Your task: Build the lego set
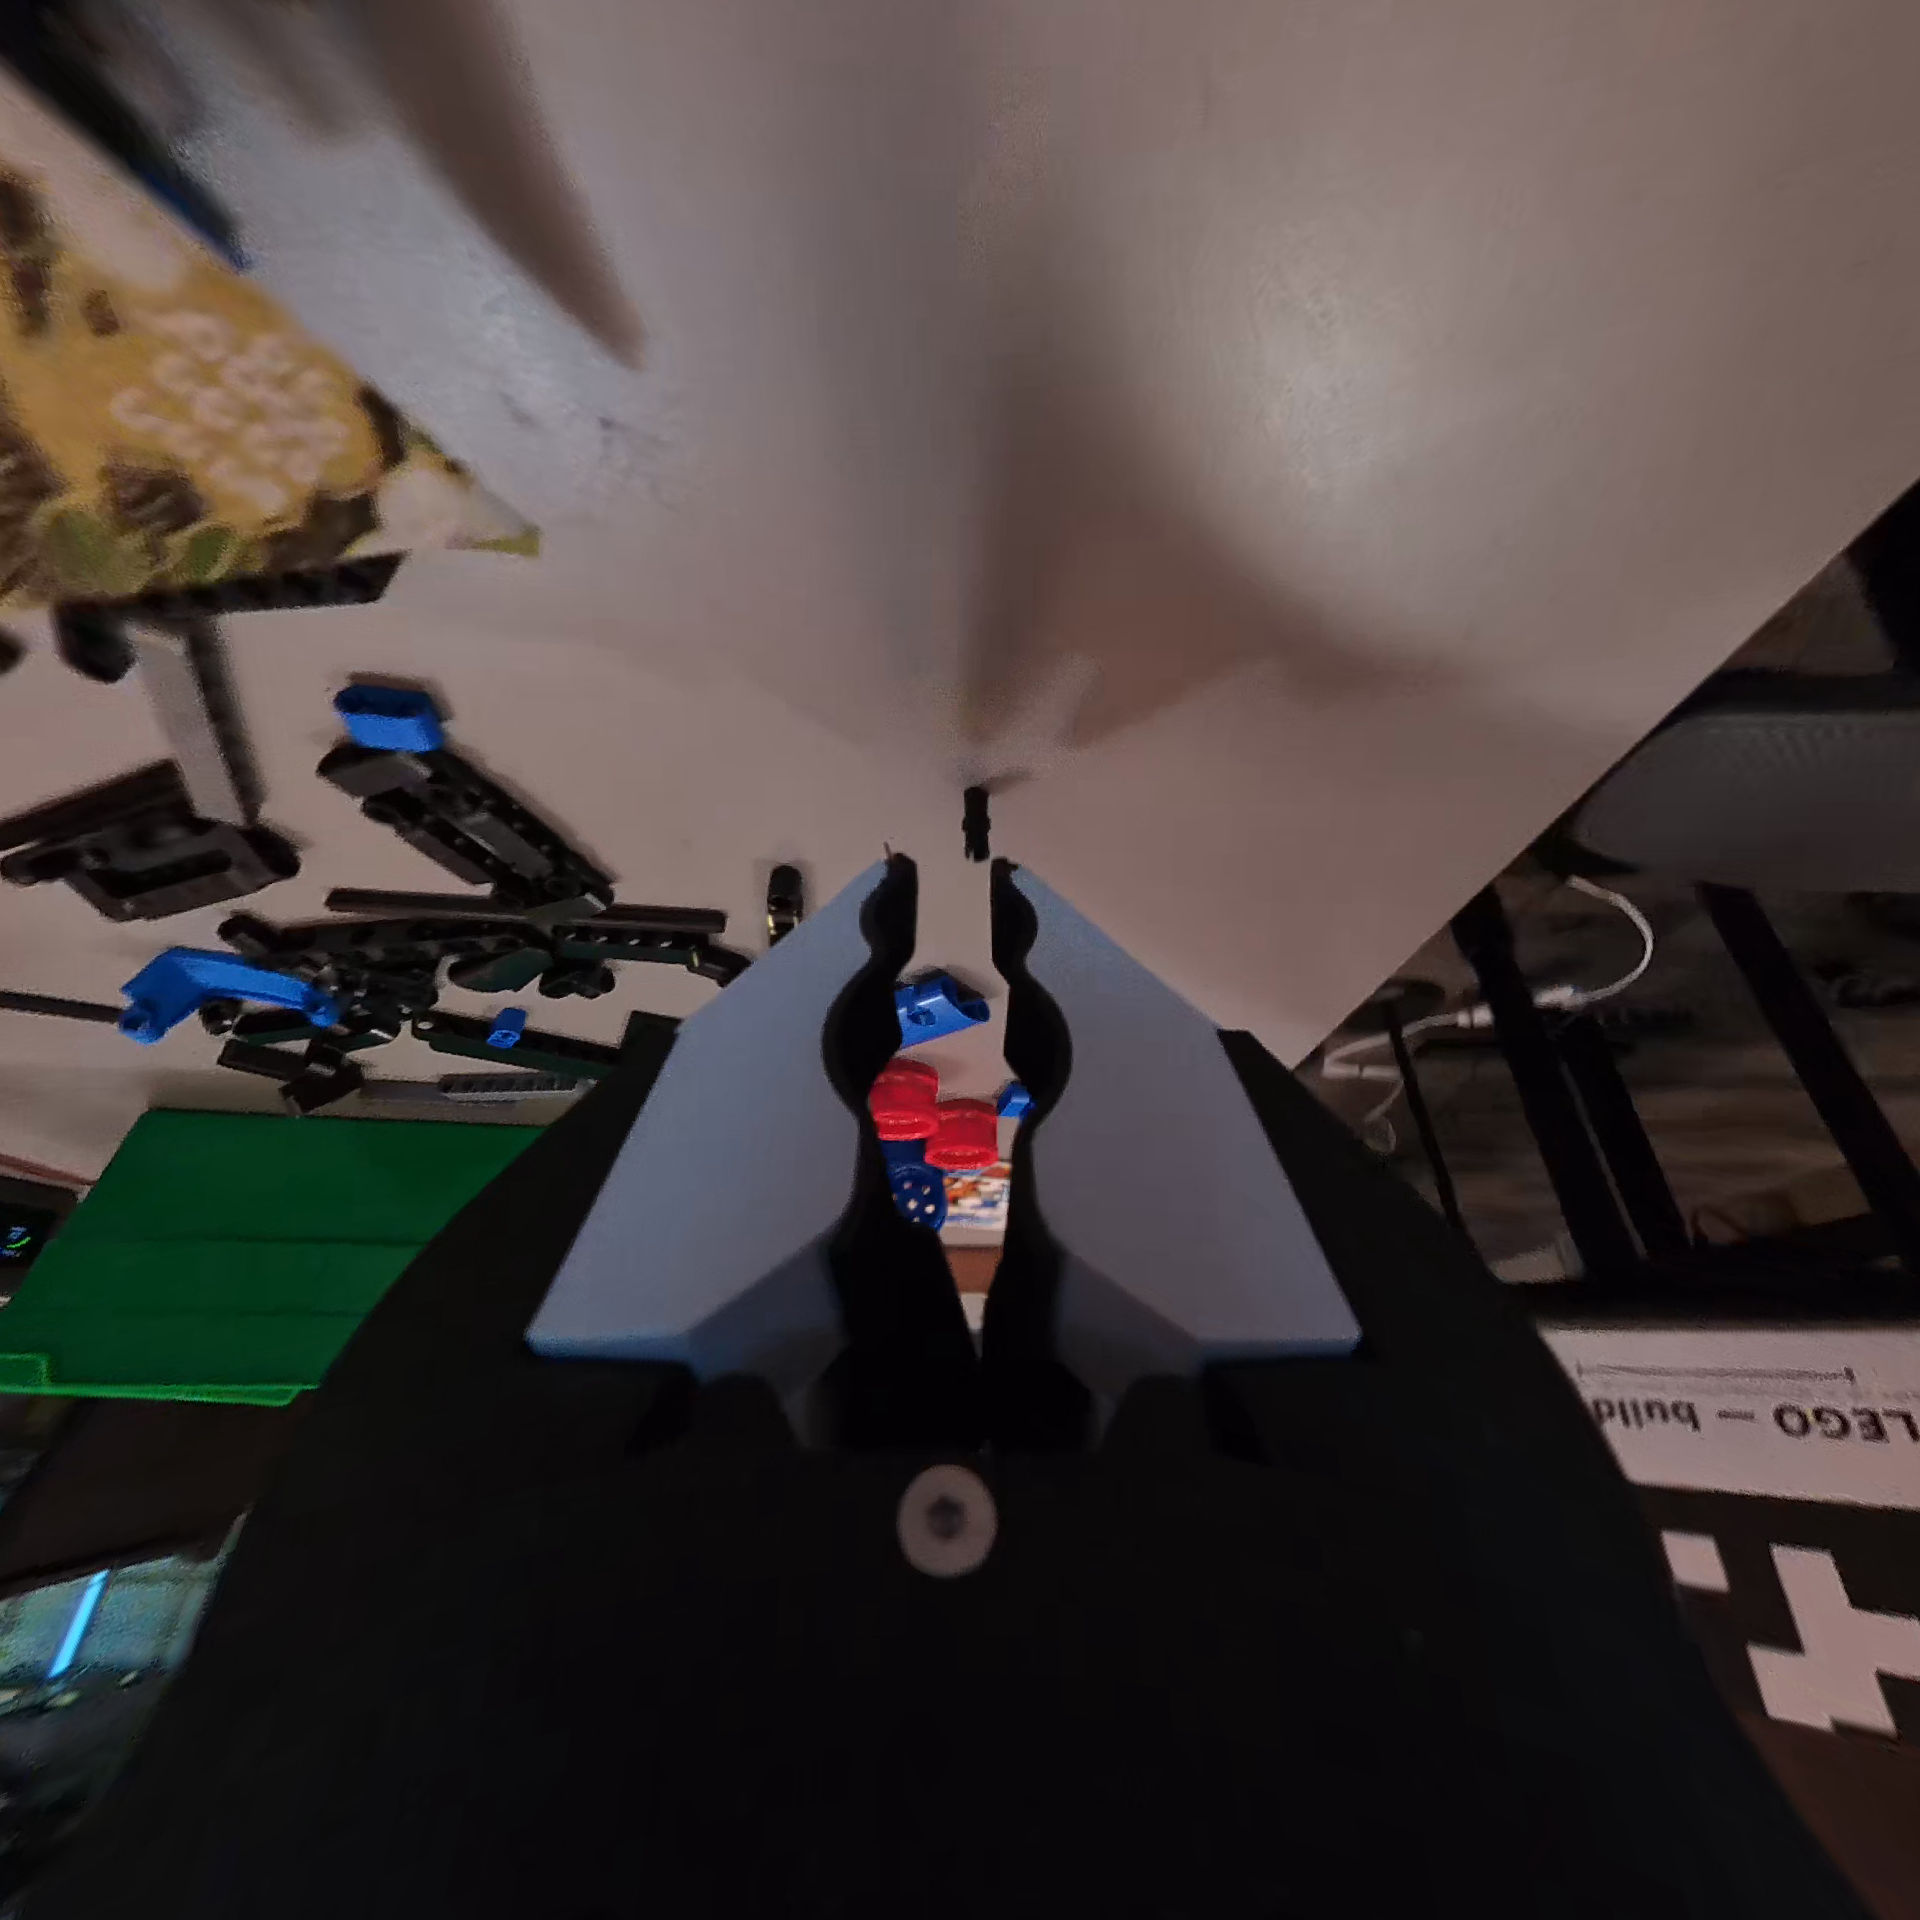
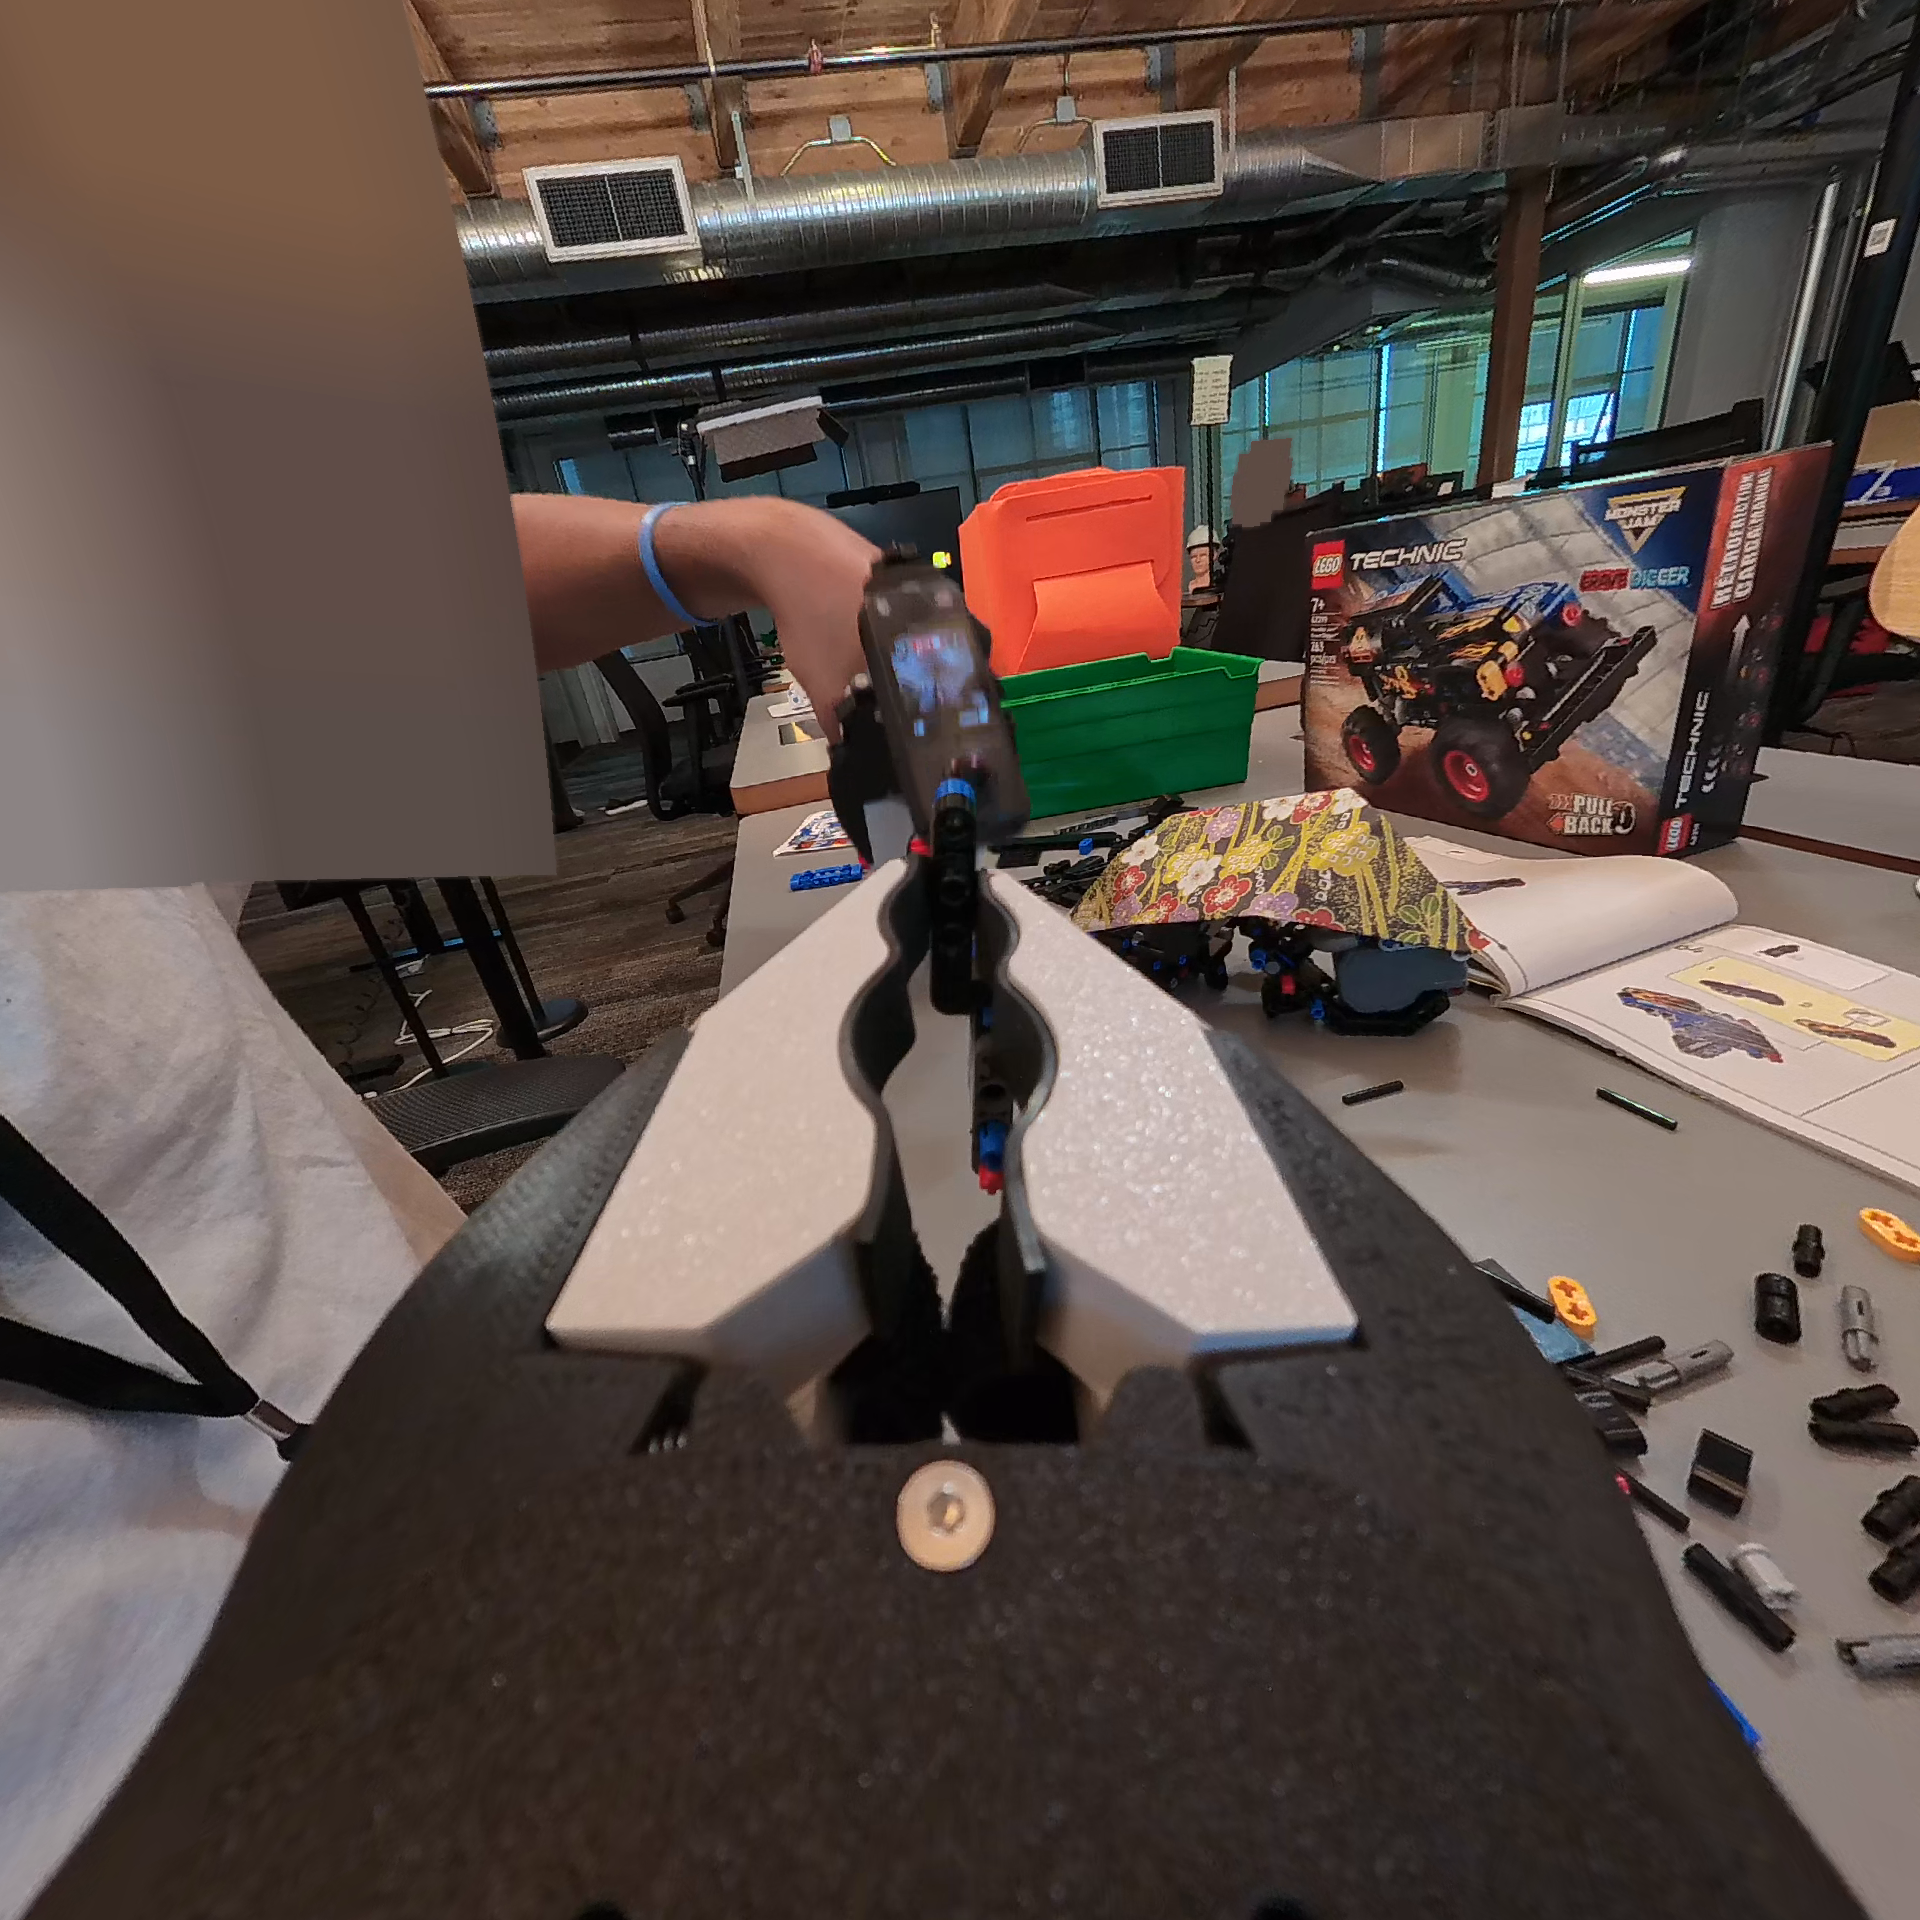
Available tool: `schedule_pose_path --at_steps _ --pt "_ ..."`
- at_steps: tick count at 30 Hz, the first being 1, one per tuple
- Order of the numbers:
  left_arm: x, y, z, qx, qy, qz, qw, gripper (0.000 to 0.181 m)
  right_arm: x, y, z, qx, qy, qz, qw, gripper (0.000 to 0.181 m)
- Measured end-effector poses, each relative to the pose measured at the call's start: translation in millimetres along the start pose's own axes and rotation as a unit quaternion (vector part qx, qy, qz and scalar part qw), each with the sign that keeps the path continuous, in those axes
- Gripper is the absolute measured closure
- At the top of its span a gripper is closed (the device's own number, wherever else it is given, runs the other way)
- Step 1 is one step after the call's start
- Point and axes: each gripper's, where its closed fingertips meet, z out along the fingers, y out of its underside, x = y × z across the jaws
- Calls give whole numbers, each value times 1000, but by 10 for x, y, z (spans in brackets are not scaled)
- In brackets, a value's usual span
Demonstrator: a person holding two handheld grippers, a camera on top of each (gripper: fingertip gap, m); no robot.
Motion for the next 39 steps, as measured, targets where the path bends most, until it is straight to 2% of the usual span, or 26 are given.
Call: schedule_pose_path --at_steps 1,5,9,12,15,19,22,39 --pt "-10 -2 -51 18 -3 -10 1000 167 -1 -1 -1 0 0 0 1000 175" --pt "-12 17 -180 123 -21 -55 991 164 -8 -15 -7 4 -2 1 1000 175" --pt "47 -12 -74 247 -37 -79 965 160 -10 -20 -6 6 -5 4 1000 175" --pt "84 -61 16 315 -47 -68 945 160 -10 -3 6 1 -5 4 1000 175" --pt "40 -6 136 324 -85 -39 941 161 -3 11 11 -2 -3 4 1000 175" --pt "21 -52 139 356 -83 -25 930 155 13 16 9 -4 1 4 1000 175" --pt "-2 -90 81 375 -83 -20 923 162 23 26 12 -6 3 5 1000 175" --pt "23 -40 190 357 -50 -29 932 171 15 44 21 -11 0 7 1000 175"
